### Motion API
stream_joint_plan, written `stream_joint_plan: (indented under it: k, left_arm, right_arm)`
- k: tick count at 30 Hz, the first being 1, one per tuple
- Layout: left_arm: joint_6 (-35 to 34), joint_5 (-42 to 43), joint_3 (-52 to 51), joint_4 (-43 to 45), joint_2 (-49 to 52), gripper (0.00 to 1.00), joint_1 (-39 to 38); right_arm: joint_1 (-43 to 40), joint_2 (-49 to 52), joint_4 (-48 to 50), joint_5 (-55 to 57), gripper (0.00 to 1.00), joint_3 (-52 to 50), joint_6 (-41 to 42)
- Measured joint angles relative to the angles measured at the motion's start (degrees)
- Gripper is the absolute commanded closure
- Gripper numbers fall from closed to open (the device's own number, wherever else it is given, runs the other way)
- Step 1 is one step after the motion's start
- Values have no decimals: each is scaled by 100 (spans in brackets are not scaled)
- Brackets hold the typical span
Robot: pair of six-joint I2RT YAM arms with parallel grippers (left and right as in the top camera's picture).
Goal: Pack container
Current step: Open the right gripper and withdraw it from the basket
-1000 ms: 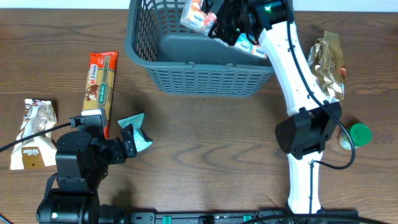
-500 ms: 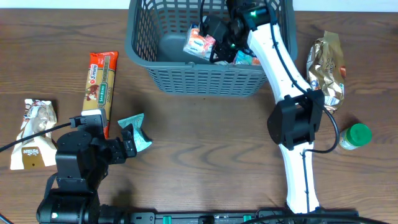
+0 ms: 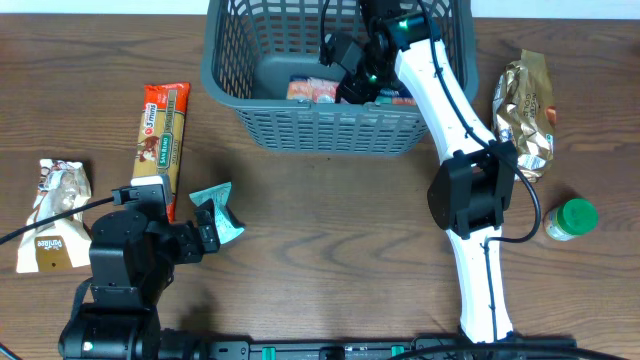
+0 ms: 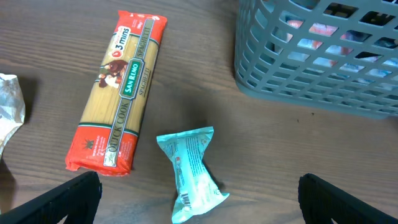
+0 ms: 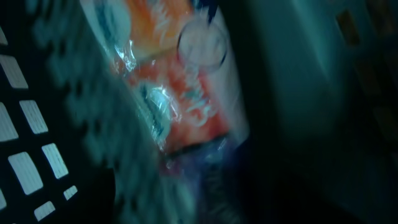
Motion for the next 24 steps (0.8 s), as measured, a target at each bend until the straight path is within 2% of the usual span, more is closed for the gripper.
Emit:
stream_joint_plan:
  k: [4, 5, 6, 7, 10, 14, 19, 24]
  left_arm:
    - [-2, 0, 0, -2, 0, 2, 0]
    - [0, 0, 0, -4, 0, 2, 0]
    - [-2, 0, 0, -4, 2, 2, 2]
    - [0, 0, 0, -4, 0, 2, 0]
    - [0, 0, 0, -4, 0, 2, 2]
    - [0, 0, 0, -7, 0, 1, 2]
    - [0, 0, 0, -7, 0, 2, 2]
    - [0, 0, 0, -7, 0, 2, 0]
  right_arm:
    - [0, 24, -74, -166, 31, 544, 411]
    - [0, 28, -109, -195, 26, 831, 579]
    - [0, 28, -149, -214, 16, 1128, 739]
    - [0, 28, -195, -229, 1, 1462, 916]
    - [-28, -52, -313, -111, 1, 2555, 1440]
    - [-203, -437, -551, 402, 1, 3281, 2341]
    - [-1237, -1080, -1425, 1250, 1, 3521, 3807]
    - [-2588, -1180, -2728, 1751, 1, 3473, 4972]
